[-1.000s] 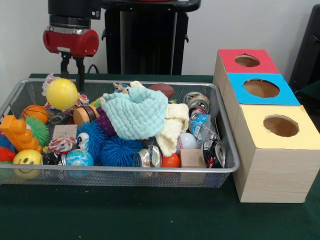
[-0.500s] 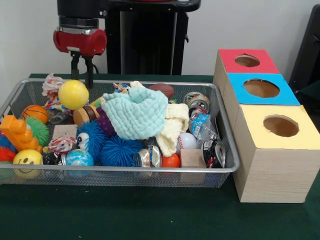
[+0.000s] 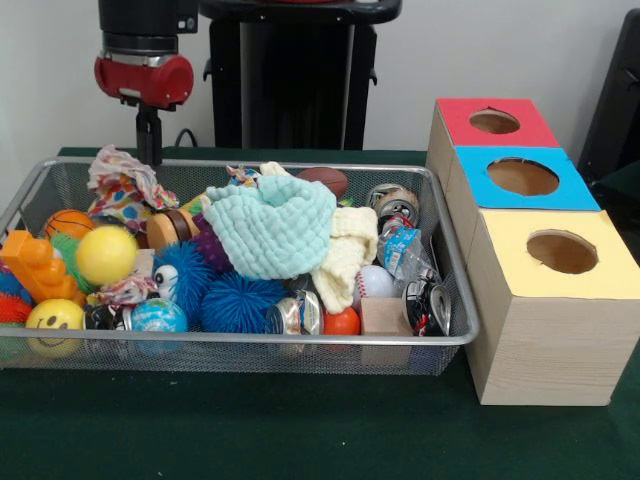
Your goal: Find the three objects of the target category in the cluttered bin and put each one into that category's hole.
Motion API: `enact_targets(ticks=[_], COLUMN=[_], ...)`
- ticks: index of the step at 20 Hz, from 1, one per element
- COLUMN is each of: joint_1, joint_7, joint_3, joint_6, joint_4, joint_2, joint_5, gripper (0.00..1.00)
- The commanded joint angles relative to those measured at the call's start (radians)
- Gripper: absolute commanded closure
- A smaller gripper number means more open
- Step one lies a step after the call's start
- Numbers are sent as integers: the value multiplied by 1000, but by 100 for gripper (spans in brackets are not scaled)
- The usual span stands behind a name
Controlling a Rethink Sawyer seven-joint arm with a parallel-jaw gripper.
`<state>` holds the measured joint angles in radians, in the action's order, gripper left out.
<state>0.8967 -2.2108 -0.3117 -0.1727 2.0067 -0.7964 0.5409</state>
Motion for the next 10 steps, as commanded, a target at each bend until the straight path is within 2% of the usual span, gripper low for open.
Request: enact_targets(ticks=[1, 5, 10], joint_1=[35, 69, 83], joint_7=[-10, -27, -12], joint_3=[4, -3, -2], joint_6=[12, 30, 38], joint_4=[68, 102, 76], joint_2=[19, -4, 19], joint_5=[46, 33, 52], gripper=[100, 100, 100])
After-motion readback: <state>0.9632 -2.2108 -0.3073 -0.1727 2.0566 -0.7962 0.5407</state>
